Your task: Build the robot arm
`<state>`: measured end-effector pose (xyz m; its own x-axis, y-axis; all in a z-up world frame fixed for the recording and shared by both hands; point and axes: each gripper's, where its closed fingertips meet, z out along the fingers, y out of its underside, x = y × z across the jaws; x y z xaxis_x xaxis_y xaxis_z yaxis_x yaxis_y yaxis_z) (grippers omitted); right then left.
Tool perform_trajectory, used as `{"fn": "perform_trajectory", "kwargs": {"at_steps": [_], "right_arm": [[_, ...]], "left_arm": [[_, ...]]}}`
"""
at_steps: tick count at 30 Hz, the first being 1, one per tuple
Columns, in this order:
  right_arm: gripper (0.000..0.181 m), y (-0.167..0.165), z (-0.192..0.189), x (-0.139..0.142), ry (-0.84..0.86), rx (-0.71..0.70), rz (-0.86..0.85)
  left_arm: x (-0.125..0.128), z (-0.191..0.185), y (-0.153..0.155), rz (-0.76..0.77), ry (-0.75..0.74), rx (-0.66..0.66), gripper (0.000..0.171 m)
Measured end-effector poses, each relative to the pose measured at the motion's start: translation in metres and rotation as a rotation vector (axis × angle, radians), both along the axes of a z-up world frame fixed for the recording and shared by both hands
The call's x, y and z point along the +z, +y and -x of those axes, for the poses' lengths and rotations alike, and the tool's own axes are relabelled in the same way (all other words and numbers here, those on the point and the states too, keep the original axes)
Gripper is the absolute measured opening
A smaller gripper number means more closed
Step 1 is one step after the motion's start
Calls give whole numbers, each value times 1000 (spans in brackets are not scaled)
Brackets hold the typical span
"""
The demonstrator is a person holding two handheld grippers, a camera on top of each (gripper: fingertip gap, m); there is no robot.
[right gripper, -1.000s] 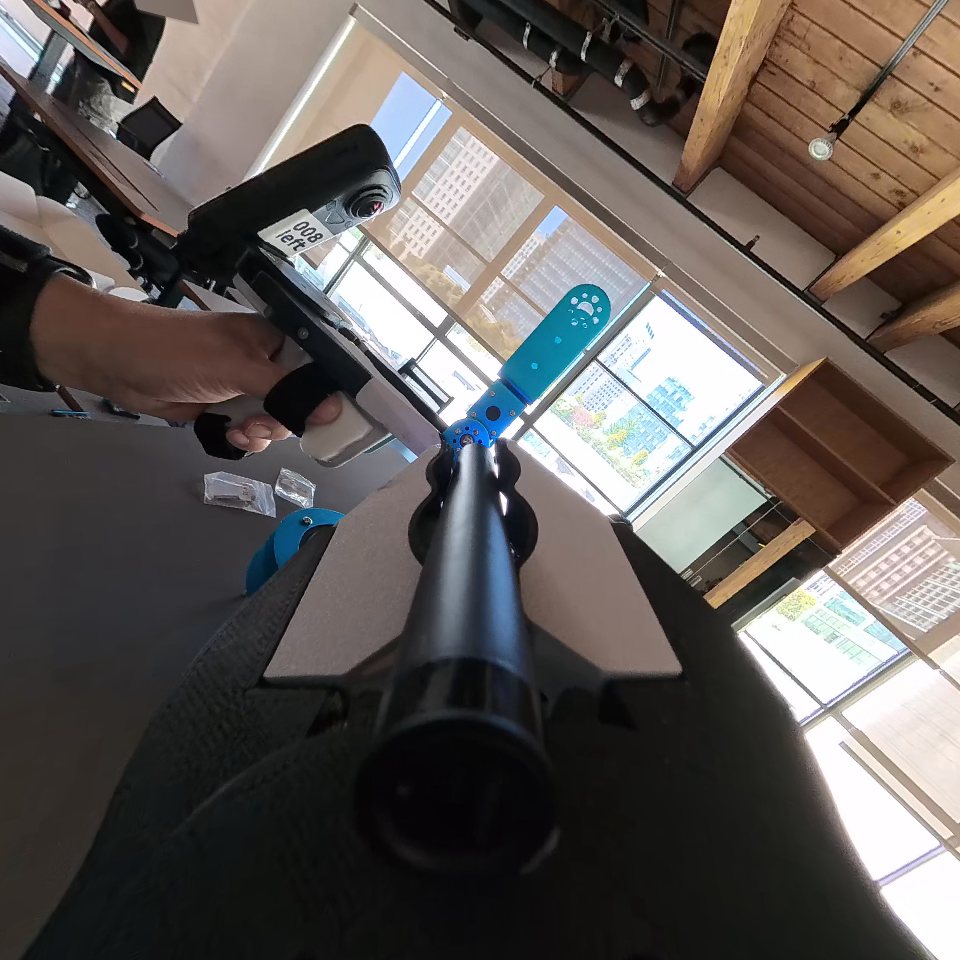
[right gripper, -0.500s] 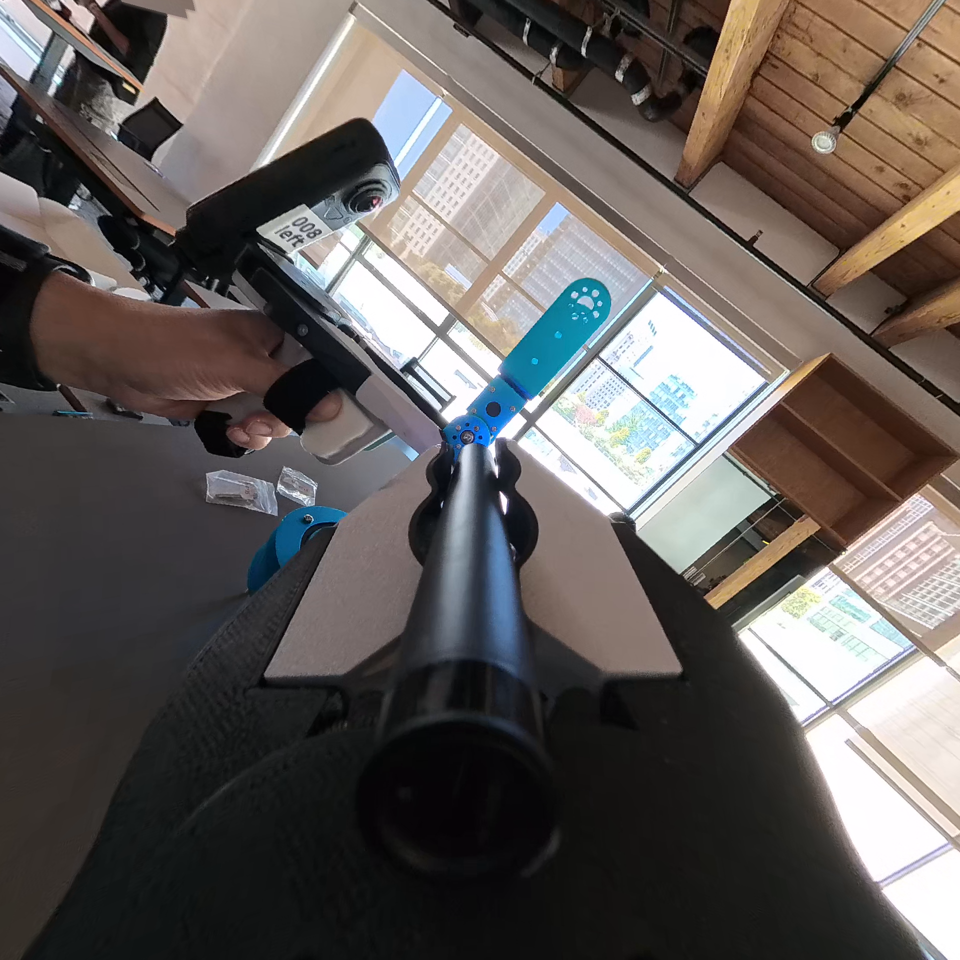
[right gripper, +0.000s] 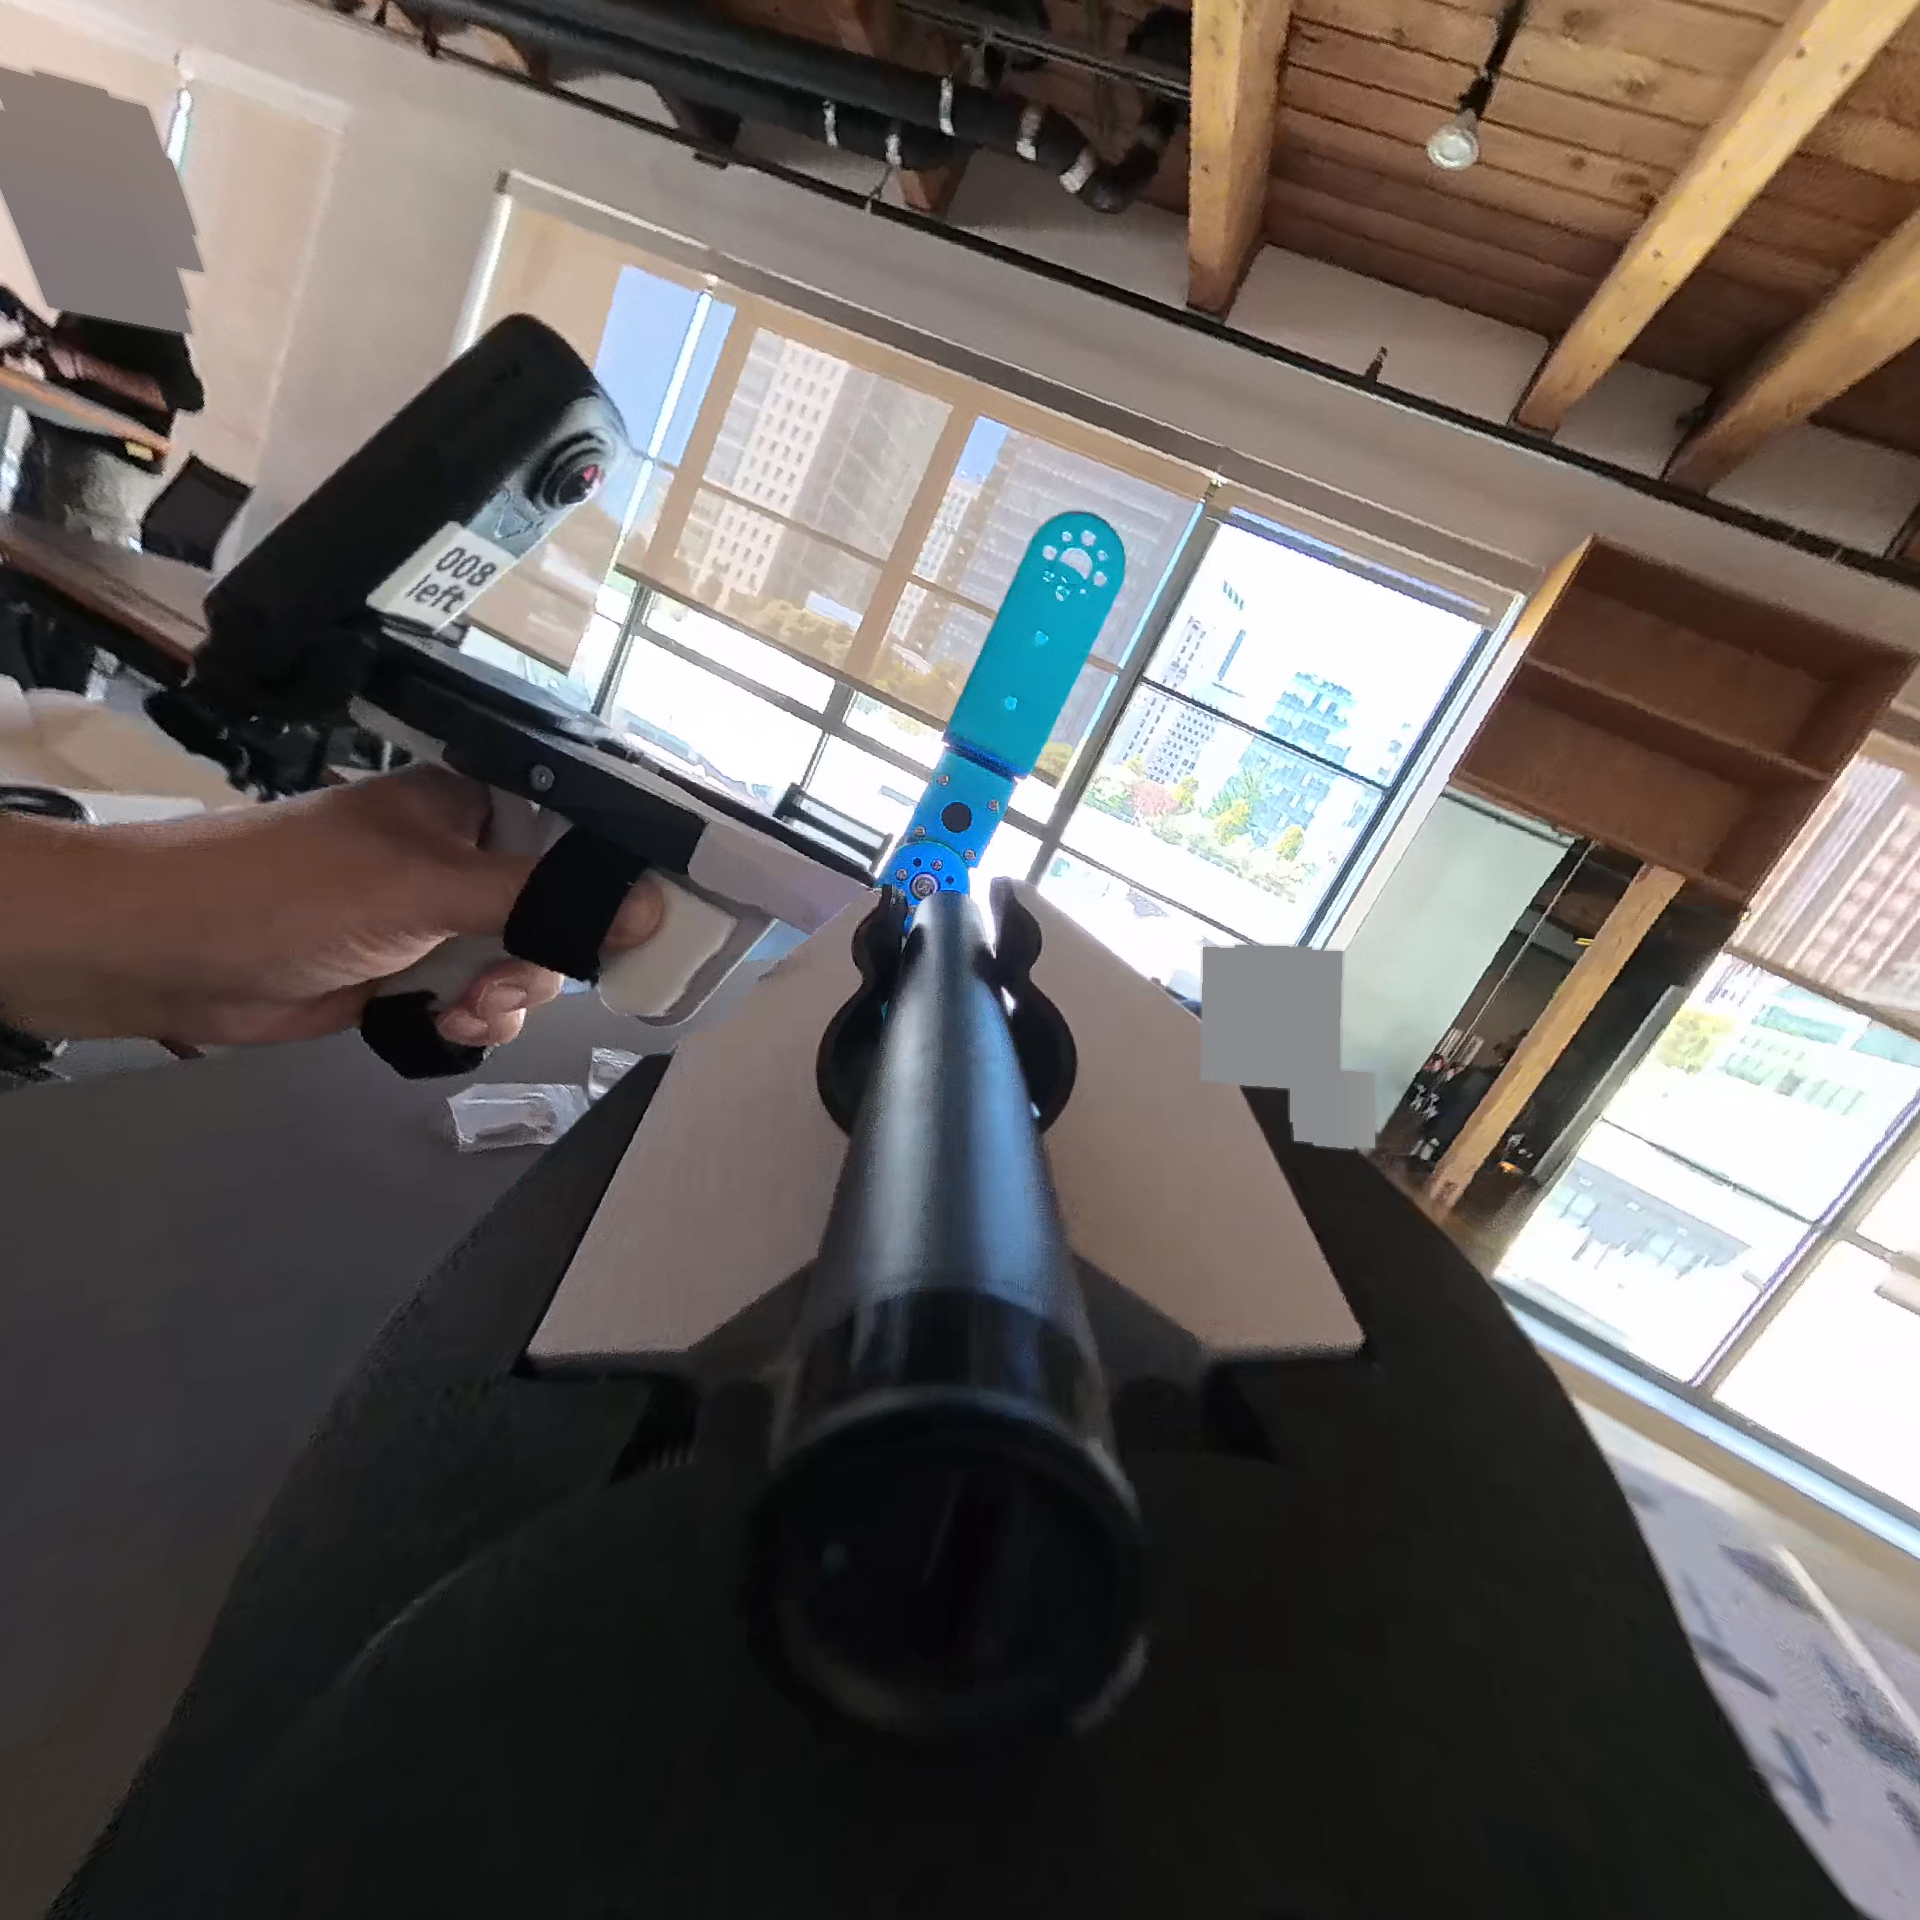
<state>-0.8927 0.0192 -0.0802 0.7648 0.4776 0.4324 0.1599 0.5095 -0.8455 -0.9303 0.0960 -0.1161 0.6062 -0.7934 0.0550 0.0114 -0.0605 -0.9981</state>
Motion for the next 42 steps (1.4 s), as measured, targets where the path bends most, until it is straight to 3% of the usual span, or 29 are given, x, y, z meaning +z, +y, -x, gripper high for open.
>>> {"fn": "perform_trajectory", "kwargs": {"at_steps": [19, 26, 42], "right_arm": [[17, 5, -12, 1, 312, 90, 200], [17, 9, -18, -4, 500, 172, 318], [17, 5, -13, 0, 425, 138, 273]], "left_arm": [[0, 0, -3, 2, -1, 93, 62], [1, 0, -3, -2, -3, 110, 61], [1, 0, -4, 1, 2, 112, 61]]}}
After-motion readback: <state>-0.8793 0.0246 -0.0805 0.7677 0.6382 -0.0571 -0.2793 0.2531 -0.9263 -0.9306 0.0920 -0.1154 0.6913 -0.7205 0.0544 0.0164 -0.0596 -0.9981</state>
